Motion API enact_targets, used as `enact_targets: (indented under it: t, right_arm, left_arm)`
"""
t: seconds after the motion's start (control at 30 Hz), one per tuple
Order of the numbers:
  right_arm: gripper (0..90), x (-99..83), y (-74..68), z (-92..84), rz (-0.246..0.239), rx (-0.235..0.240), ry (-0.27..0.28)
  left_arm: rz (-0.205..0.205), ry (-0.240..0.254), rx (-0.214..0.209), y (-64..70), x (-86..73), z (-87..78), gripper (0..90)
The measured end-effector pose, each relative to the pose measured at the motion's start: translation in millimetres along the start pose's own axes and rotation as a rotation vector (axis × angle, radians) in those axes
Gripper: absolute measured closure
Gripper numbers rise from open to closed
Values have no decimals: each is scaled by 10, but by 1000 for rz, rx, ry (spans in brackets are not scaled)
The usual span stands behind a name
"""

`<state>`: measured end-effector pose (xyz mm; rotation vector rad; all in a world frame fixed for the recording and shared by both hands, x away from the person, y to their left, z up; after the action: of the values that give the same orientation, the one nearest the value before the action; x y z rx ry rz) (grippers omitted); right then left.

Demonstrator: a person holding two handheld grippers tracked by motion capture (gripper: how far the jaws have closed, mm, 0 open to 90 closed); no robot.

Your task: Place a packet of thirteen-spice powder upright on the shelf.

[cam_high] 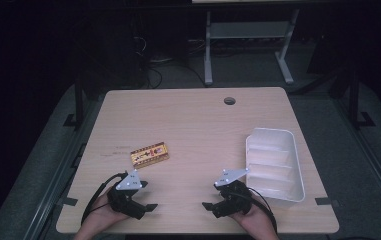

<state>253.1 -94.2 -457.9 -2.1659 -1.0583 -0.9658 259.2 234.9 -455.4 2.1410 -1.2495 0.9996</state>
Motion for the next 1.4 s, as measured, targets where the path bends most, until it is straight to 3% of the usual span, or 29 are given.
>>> enact_targets:
  t: [0.23, 0.33, 0.57, 1.0, 1.1, 1.13, 1.4]
  right_arm:
    - [235, 11, -21, 4, -7, 5, 6]
    - [235, 12, -20, 6, -10, 7, 6]
    - [235, 10, -20, 7, -8, 9, 9]
    - [235, 9, -30, 22, -18, 13, 4]
    - [231, 5, -21, 33, -11, 8, 0]
    - [231, 6, -16, 34, -10, 10, 1]
    - [231, 11, -19, 31, -8, 11, 5]
  left_arm:
    - [6, 9, 29, -78, 10, -63, 178]
    - [19, 9, 69, -142, 40, -107, 199]
    - [11, 13, 97, -260, 92, -120, 210]
    - [22, -52, 141, -697, 296, -154, 218]
    - [21, -55, 139, -755, 320, -146, 218]
    - [19, -72, 139, -838, 348, -127, 218]
    - [38, -125, 132, -1067, 465, -25, 192]
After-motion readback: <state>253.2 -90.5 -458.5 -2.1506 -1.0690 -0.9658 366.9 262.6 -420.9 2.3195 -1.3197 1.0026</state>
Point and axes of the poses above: each handheld gripper's, and its own axes: z roughly forward along the jaws, x roughly out of its top, y roughly to its right, the point moved 1 cm from there along z, roughly forward along the jaws, and after that the axes turned 9 degrees about y, right-handed, at the moved point
